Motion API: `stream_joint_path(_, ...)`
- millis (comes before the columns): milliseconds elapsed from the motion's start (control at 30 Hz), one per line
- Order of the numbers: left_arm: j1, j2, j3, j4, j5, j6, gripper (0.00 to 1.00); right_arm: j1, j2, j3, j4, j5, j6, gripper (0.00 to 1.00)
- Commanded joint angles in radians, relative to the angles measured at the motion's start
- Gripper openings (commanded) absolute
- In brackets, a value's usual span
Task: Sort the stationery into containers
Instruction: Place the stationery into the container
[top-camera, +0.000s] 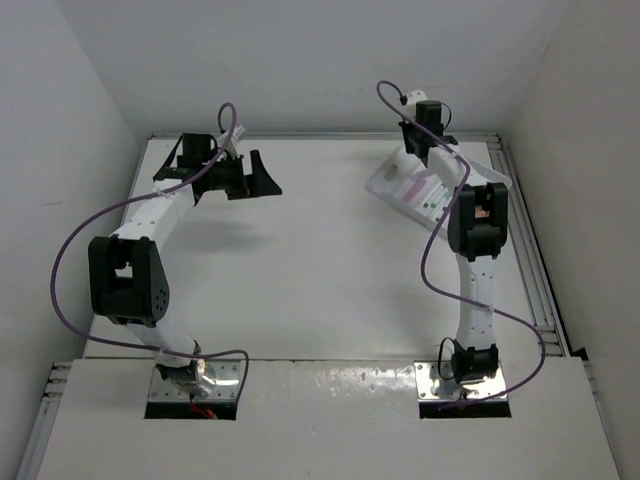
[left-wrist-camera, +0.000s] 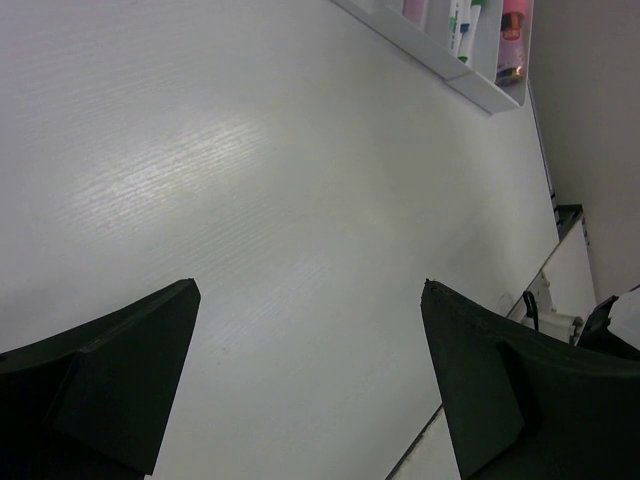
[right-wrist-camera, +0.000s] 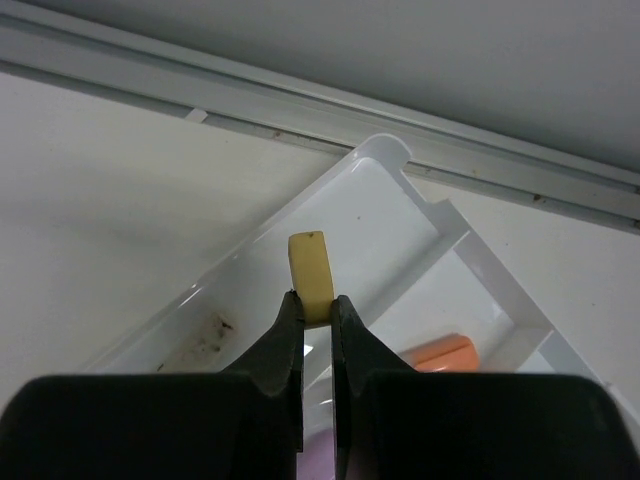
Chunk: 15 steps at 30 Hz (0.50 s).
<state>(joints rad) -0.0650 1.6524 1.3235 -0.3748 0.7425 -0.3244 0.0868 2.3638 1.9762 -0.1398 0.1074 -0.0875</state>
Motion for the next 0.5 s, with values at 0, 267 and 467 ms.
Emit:
stream_joint_path(0,0.025,0.013,-0.007,0.046,0.050,-0.018,1.00,-0.013,0.031,0.062,0.097,-0.009,0.023,0.00)
stream_joint_path(267,0.034,0.024,0.013,0.027,0.023,0.012,1.00,-0.022,0.075,0.032,0.115,0.006,0.066,0.03)
stream_joint_path(467,0.034,0.033,0.135,-0.071,-0.080,0.082,1.00,-0.007,0.032,0.042,0.051,-0.041,0.071,0.59)
